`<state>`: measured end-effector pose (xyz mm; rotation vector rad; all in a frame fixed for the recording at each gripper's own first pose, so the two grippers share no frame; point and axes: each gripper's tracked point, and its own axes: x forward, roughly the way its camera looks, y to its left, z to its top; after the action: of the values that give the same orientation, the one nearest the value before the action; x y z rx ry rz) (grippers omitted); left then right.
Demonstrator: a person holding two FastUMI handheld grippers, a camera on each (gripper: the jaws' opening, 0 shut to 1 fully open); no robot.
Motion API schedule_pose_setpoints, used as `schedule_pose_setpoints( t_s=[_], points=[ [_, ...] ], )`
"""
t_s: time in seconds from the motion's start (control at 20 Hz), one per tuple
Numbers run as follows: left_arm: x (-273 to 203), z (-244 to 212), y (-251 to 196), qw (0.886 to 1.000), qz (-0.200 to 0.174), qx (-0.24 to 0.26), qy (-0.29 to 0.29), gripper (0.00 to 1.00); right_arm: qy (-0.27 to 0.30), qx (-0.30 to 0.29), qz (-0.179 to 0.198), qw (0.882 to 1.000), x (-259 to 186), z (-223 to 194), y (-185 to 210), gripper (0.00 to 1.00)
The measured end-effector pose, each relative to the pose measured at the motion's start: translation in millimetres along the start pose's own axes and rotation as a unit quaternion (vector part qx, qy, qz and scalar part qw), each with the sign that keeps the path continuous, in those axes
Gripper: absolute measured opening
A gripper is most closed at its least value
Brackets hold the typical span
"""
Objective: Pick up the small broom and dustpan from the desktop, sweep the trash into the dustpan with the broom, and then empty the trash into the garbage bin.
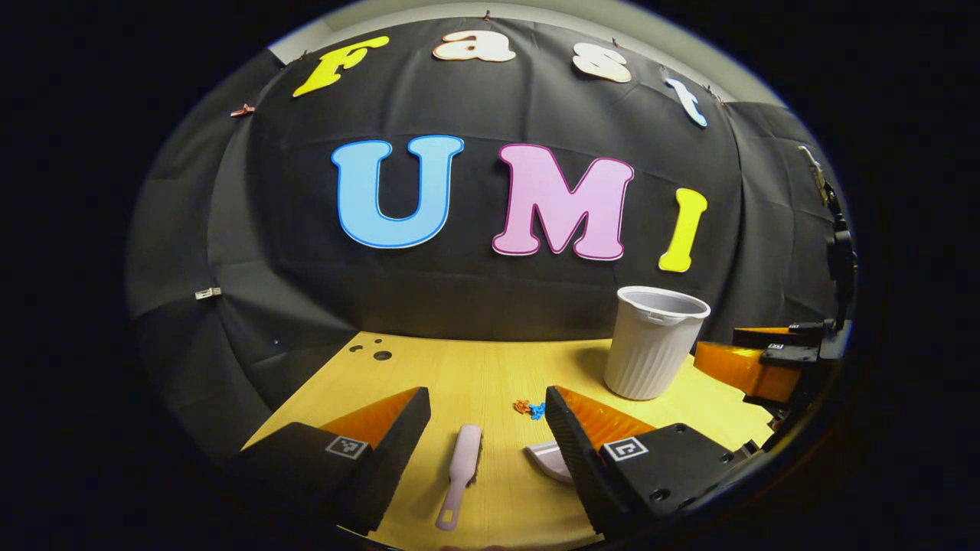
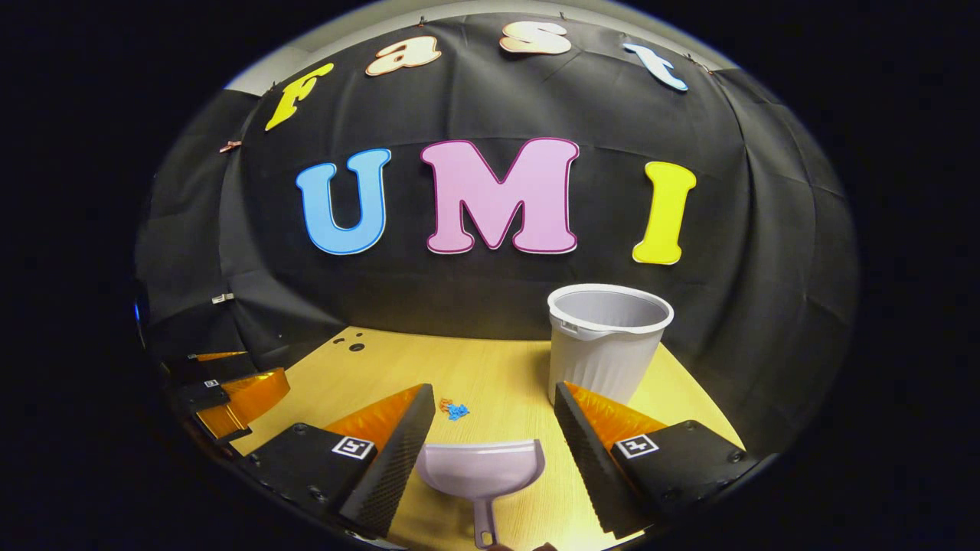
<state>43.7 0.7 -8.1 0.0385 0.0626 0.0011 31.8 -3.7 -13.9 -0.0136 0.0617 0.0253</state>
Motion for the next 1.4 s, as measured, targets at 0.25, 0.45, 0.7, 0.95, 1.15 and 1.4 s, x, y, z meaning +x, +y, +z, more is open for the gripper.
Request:
schedule_pose_setpoints(
  t_s=[0.25, 0.45, 0.7, 0.95, 1.15, 1.4],
  points=[
    [11.1, -9.0, 3.4, 1.0, 0.003, 0.006, 0.017, 0.96, 0.016, 0.006, 0.002, 1.0, 10.8, -8.6, -2.0, 0.98],
    [18.6, -30.8, 11.9, 0.998, 0.01, -0.002, 0.055, 0.96, 0.026, 0.015, -0.003, 1.0, 16.1, -15.5, -7.2, 0.98],
    [32.4, -68.4, 20.0, 0.993, 0.006, -0.01, 0.119, 0.96, 0.044, 0.016, -0.004, 0.999, 22.7, -25.7, -9.1, 0.98],
    [45.5, -132.9, 26.5, 0.977, -0.006, -0.003, 0.213, 0.96, 0.071, 0.013, 0.004, 0.997, 23.4, -47.1, -5.7, 0.98],
    [54.7, -191.7, 41.6, 0.957, -0.013, 0.008, 0.29, 0.96, 0.089, 0.019, 0.021, 0.996, 18.5, -67.0, 3.5, 0.98],
    [63.2, -243.4, 56.2, 0.931, -0.01, 0.01, 0.365, 0.96, 0.112, 0.021, 0.023, 0.993, 20.7, -91.6, 8.4, 0.98]
  ],
)
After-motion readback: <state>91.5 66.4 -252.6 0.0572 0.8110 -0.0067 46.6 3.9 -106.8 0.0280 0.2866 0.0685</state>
